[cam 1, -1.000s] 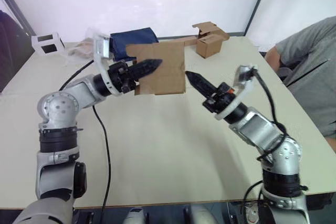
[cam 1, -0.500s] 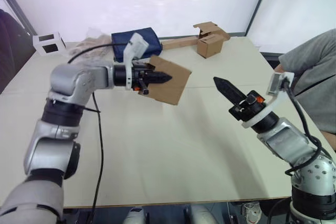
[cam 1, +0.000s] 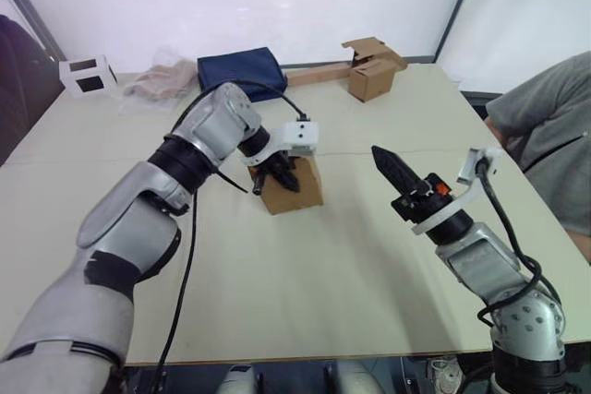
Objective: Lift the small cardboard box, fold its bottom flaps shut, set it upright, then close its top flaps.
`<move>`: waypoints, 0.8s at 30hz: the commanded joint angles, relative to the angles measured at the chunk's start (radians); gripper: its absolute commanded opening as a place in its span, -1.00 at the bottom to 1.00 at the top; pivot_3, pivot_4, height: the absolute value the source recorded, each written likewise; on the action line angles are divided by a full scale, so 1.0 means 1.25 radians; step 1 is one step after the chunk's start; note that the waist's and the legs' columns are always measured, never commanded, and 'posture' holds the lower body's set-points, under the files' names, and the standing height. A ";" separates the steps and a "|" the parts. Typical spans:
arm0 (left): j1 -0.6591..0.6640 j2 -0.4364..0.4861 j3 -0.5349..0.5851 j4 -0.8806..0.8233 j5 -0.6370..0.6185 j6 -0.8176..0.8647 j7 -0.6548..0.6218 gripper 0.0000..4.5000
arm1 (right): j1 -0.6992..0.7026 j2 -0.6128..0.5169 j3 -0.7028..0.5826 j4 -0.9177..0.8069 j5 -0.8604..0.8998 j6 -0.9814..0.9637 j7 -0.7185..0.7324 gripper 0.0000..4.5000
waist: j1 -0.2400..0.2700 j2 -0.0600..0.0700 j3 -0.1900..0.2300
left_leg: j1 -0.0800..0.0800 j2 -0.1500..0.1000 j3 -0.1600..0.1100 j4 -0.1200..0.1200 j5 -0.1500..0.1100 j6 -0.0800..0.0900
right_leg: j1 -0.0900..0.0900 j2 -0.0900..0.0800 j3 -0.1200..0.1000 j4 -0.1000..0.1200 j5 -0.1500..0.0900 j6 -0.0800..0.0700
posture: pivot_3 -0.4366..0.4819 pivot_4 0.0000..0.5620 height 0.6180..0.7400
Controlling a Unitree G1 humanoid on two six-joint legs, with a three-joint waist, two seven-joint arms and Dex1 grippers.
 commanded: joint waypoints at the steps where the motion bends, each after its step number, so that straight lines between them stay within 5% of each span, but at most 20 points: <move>1: -0.019 -0.020 -0.006 -0.025 0.037 -0.017 -0.042 -0.88 | 0.013 0.008 0.003 -0.056 -0.020 -0.024 -0.005 -1.00 | 0.000 0.000 0.000 | 0.000 0.000 0.000 0.001 0.000 0.000 | 0.000 0.000 0.000 0.000 0.000 0.000 | -0.05 -0.47 1.00; 13: -0.092 -0.004 0.020 -0.063 -0.046 0.048 -0.046 0.94 | -0.010 -0.001 0.004 -0.033 -0.029 -0.018 -0.004 -1.00 | 0.000 0.000 0.000 | 0.000 0.000 0.000 0.001 0.000 0.000 | 0.000 0.000 0.000 0.001 0.000 0.000 | -0.05 -0.47 1.00; 22: -0.049 0.156 0.108 -0.154 -0.234 0.132 -0.046 0.98 | -0.063 -0.046 0.040 0.008 -0.086 0.023 0.024 -1.00 | -0.018 0.000 0.000 | 0.001 0.000 0.000 0.001 0.000 0.000 | 0.000 0.000 0.000 0.001 0.000 0.000 | -0.05 -0.47 1.00; 24: -0.005 0.176 0.167 -0.161 -0.236 0.132 -0.041 0.76 | -0.092 -0.060 0.046 0.035 -0.120 0.028 0.037 -1.00 | -0.019 0.000 0.000 | 0.001 0.000 0.000 0.001 0.000 0.000 | 0.000 0.000 0.000 0.002 0.000 0.000 | -0.05 -0.47 1.00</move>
